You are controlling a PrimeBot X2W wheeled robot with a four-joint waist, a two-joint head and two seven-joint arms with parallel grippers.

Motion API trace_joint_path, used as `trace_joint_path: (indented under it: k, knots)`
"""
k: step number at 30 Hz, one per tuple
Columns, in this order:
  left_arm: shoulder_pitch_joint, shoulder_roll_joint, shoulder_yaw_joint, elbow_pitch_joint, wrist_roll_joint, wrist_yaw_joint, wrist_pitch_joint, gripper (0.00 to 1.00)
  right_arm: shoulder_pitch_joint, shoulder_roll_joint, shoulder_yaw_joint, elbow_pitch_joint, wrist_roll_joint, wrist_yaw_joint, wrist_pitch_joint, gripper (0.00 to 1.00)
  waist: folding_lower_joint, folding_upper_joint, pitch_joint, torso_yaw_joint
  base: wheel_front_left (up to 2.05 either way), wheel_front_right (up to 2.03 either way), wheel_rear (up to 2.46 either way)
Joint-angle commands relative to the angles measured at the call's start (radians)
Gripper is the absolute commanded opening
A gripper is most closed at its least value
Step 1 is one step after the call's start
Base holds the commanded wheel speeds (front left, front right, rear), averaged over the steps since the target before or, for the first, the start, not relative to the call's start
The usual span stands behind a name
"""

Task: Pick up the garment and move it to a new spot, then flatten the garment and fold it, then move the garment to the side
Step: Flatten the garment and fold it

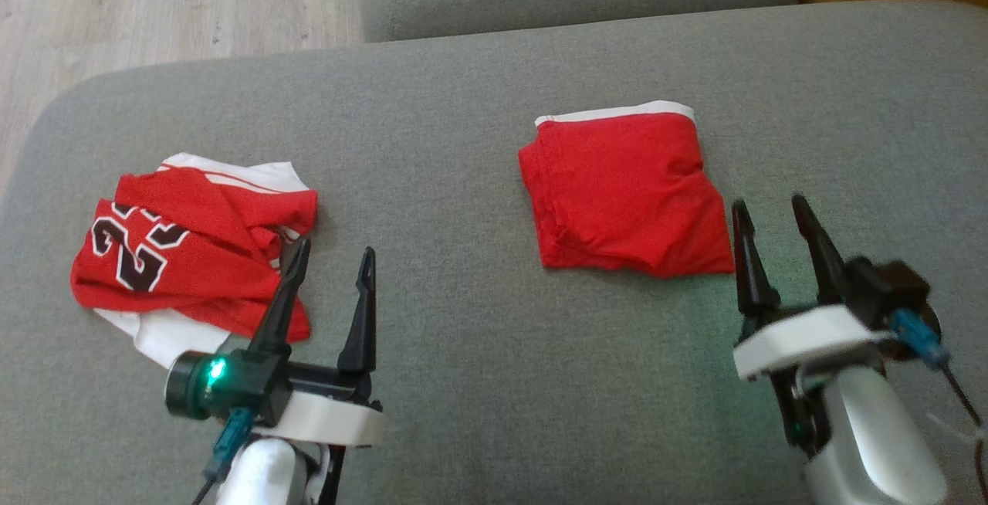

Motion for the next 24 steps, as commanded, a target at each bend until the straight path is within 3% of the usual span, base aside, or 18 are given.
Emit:
trace_joint_path:
  k: [1, 7, 8, 9, 14, 24]
  knots:
    - [-0.020, 0.006, 0.048, -0.027, -0.010, 0.003, -0.005, 1.00, -0.013, 0.013, 0.015, -0.055, 0.006, -0.001, -0.010, 1.00, 0.0001, 0.0000, 0.002, -0.001, 0.00, 0.00, 0.00]
    - [-0.029, 0.003, 0.043, -0.022, -0.008, -0.007, -0.005, 1.00, 0.010, 0.014, 0.006, -0.084, 0.000, -0.001, -0.011, 1.00, 0.0001, 0.0000, 0.029, 0.012, 0.00, 0.00, 0.00]
    - [-0.035, 0.003, 0.040, -0.023, -0.007, -0.009, -0.005, 1.00, 0.000, 0.014, 0.007, -0.082, 0.000, -0.001, -0.011, 0.47, 0.0001, 0.0000, 0.040, 0.017, 0.00, 0.00, 0.00]
    - [-0.040, 0.003, 0.036, -0.023, -0.006, -0.011, -0.005, 1.00, -0.013, 0.014, 0.009, -0.079, -0.003, -0.001, -0.011, 0.00, 0.0001, 0.0000, 0.051, 0.024, 0.00, 0.00, 0.00]
    - [-0.075, 0.001, 0.014, -0.017, -0.006, -0.022, -0.005, 1.00, -0.120, 0.014, -0.009, -0.026, -0.027, -0.001, 0.015, 0.00, 0.0001, 0.0000, 0.123, 0.069, 0.00, 0.00, 0.00]
    - [-0.130, -0.001, -0.038, -0.030, -0.028, -0.032, -0.005, 1.00, -0.350, 0.014, -0.115, 0.240, -0.130, -0.001, 0.047, 0.00, 0.0001, 0.0000, 0.213, 0.153, 0.00, 0.00, 0.00]
